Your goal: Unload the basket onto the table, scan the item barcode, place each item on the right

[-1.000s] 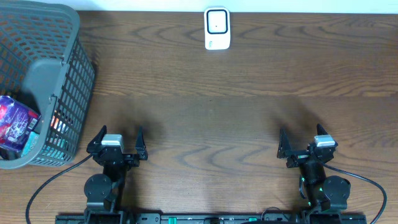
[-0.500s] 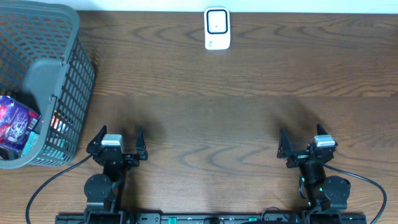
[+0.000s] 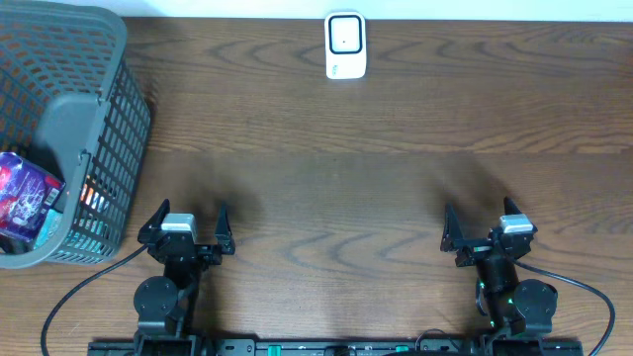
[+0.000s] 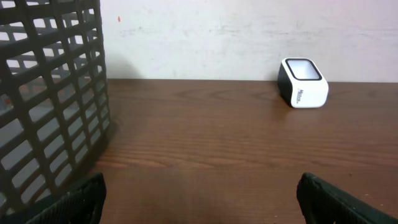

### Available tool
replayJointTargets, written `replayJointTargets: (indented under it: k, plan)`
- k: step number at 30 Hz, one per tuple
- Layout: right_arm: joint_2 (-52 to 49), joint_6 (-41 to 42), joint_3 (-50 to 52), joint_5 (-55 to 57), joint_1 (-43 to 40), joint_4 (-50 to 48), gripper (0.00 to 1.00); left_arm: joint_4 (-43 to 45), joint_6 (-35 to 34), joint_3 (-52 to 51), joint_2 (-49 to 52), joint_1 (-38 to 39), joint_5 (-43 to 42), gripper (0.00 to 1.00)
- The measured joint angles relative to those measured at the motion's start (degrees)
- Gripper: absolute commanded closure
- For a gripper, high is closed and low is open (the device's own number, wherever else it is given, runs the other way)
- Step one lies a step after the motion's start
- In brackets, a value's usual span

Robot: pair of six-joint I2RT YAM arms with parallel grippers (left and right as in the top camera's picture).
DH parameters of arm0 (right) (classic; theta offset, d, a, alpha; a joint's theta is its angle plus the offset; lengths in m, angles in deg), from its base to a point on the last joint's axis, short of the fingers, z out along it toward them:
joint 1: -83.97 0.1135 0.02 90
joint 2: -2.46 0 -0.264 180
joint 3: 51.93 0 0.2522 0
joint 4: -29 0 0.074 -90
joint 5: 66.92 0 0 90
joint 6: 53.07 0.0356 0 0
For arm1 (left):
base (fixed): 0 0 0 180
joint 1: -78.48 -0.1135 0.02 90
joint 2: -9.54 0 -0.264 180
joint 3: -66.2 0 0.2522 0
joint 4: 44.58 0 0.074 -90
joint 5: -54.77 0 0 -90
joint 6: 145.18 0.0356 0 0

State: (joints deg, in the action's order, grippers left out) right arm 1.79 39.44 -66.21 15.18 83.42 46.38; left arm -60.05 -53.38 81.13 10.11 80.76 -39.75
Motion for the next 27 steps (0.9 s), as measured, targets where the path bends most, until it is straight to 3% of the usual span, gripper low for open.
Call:
replayJointTargets:
  k: [17, 27]
  plan:
    - [0.0, 0.0, 0.0, 0.0, 0.0, 0.0, 0.01, 0.1, -0.1, 0.0, 0.0, 0.0, -0.3, 0.02]
    - [0.0, 0.0, 0.0, 0.0, 0.0, 0.0, 0.01, 2.0, -6.4, 0.0, 0.0, 0.0, -19.4, 0.02]
